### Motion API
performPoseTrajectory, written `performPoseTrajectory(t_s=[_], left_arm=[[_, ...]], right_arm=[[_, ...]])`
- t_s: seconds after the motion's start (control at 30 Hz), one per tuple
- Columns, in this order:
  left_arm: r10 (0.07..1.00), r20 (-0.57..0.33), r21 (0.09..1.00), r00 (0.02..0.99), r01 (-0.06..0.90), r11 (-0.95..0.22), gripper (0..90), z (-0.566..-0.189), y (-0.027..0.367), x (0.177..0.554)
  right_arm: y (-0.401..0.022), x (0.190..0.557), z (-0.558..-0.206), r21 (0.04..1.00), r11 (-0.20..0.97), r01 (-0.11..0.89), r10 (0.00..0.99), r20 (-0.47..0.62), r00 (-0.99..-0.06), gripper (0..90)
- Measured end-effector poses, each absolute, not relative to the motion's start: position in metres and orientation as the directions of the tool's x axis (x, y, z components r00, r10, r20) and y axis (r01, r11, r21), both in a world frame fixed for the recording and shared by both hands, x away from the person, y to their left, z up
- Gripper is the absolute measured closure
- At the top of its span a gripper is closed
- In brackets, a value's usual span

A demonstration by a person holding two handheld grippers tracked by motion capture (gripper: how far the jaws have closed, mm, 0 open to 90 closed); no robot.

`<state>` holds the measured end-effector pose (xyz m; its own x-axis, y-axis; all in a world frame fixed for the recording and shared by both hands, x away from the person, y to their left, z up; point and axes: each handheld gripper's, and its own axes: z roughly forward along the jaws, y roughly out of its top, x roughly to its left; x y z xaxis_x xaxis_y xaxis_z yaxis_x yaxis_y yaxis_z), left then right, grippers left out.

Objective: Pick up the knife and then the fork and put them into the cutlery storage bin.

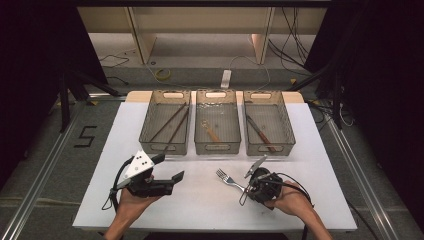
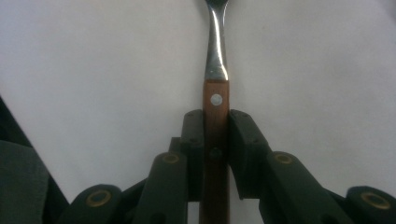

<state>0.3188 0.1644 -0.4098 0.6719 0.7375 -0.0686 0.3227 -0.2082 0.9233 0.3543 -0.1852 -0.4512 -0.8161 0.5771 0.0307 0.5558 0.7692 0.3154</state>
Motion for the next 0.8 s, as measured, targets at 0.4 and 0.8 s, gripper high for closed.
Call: performPoseTrajectory(t_s=[0.4, 0.8], left_arm=[[0.739, -0.069, 0.923, 0.670, 0.323, -0.207, 15.4, -0.410, 0.165, 0.319], [0.739, -0.068, 0.923, 0.670, 0.323, -0.208, 15.4, -0.410, 0.165, 0.319]], right_arm=[[-0.192, 0.358, -0.446, 0.355, 0.746, 0.564, 0.595, 0.025, -0.803, 77.2], [-0.207, 0.364, -0.437, 0.418, 0.698, 0.582, 0.631, 0.024, -0.775, 77.1]])
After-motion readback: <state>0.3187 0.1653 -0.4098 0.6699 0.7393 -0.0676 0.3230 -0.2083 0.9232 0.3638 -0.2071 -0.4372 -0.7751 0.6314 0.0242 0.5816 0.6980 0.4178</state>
